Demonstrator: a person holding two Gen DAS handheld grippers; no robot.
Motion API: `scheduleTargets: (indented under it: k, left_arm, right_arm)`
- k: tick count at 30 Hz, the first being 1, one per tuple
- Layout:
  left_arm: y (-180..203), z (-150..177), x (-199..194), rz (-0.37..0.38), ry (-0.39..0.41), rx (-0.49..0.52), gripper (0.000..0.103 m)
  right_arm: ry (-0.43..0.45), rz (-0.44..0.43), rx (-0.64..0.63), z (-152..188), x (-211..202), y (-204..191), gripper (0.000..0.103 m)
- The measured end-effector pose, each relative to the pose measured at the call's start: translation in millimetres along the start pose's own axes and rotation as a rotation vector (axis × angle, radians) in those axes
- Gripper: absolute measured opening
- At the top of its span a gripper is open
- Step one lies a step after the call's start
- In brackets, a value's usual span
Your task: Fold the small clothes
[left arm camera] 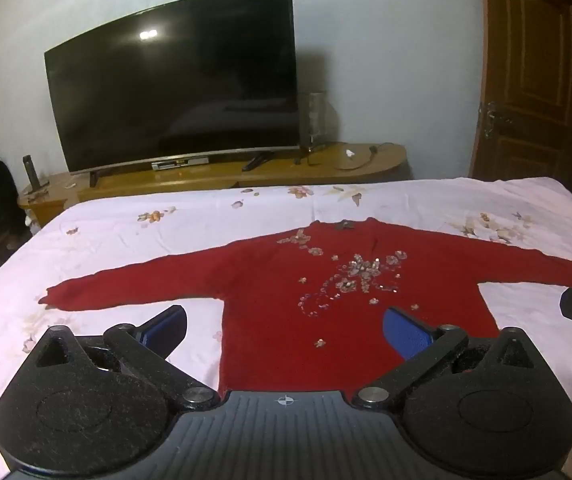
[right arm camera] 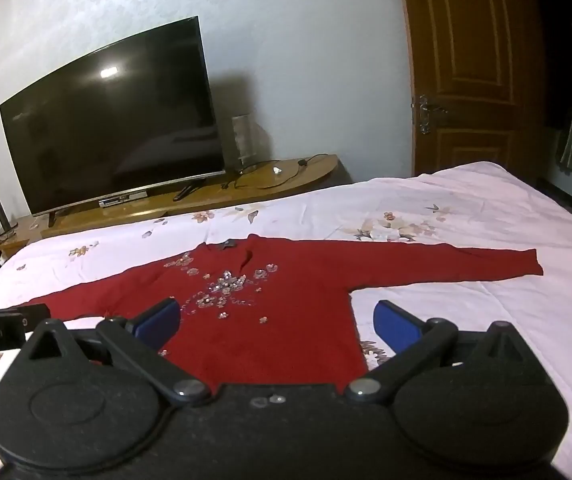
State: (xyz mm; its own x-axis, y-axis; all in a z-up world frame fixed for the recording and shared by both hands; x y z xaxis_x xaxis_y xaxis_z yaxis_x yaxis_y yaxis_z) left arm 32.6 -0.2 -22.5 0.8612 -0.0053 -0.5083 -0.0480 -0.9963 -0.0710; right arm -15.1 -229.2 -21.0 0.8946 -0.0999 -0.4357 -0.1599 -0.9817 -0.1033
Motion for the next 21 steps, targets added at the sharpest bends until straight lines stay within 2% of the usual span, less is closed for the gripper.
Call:
scheduleTargets:
  k: [8, 10, 21]
  left_arm:
    - [4, -1, 0, 0.002, -0.004, -0.006, 0.103]
    - [-7, 3, -3, 0.003, 0.0, -0.002, 0.103]
    - [9, 6, 7, 0.006, -0.008, -0.016, 0.103]
  right_arm:
    - [0.001, 0.001, 0.002, 3, -2, 0, 0.103]
    - [0.0, 0.003, 0.004, 3, -2, 1, 0.103]
    - [-0.013, 0.001, 0.008, 4, 1, 4, 0.103]
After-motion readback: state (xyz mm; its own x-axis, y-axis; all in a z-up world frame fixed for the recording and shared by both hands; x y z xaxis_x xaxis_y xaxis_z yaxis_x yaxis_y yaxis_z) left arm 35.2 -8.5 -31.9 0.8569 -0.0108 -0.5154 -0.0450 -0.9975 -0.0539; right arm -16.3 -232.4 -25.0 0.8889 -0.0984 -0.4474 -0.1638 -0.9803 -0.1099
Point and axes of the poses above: each gripper's, at about its wrist camera, not at the fingertips, and x roughly the way its jaws point, y to its right, z to its underside, the point moved 4 cm from there along x, roughly the way its jaws point, and after that the axes turned 4 degrees about y, right-handed, at the moved point
